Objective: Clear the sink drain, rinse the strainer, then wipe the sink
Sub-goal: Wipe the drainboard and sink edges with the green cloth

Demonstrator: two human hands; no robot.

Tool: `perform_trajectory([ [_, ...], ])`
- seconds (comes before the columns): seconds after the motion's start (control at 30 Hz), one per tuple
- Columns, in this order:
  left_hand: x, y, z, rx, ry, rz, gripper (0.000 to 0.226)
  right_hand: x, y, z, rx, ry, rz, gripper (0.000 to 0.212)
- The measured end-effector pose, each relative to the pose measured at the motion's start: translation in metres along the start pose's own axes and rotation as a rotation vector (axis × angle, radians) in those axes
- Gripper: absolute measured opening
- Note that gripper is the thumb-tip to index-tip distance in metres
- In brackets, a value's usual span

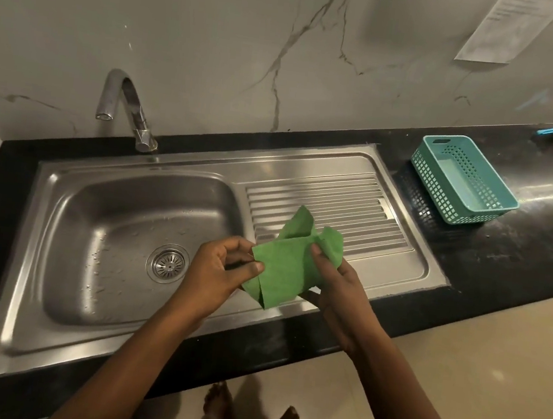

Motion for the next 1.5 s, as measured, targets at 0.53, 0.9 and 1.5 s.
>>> perform_trajectory([
  [0.53,-0.071,0.011,-0.012,0.086,0.025,0.015,0.039,0.070,-0.016,0.033,0.135,-0.172,0.135,0.030],
  [0.9,-0.181,0.041,-0.032,-0.107,0.113,-0.097,0.026,0.157,-0.043,0.052,0.001,0.009,0.081,0.056],
  [1.5,-0.300,0.098,-0.056,-0.314,0.804,-0.071,0.015,0.240,-0.052,0.090,0.150,-0.460,-0.289,0.024],
])
Point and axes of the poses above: each hand's wrist, its own y-axis towards the middle knuckle, its own x-axis out of the back of the hand, z = x × y, the point moved 1 cm from there along y, towards the middle knuckle, and after that the axes turned 13 degrees about z, right-handed, at the moved point
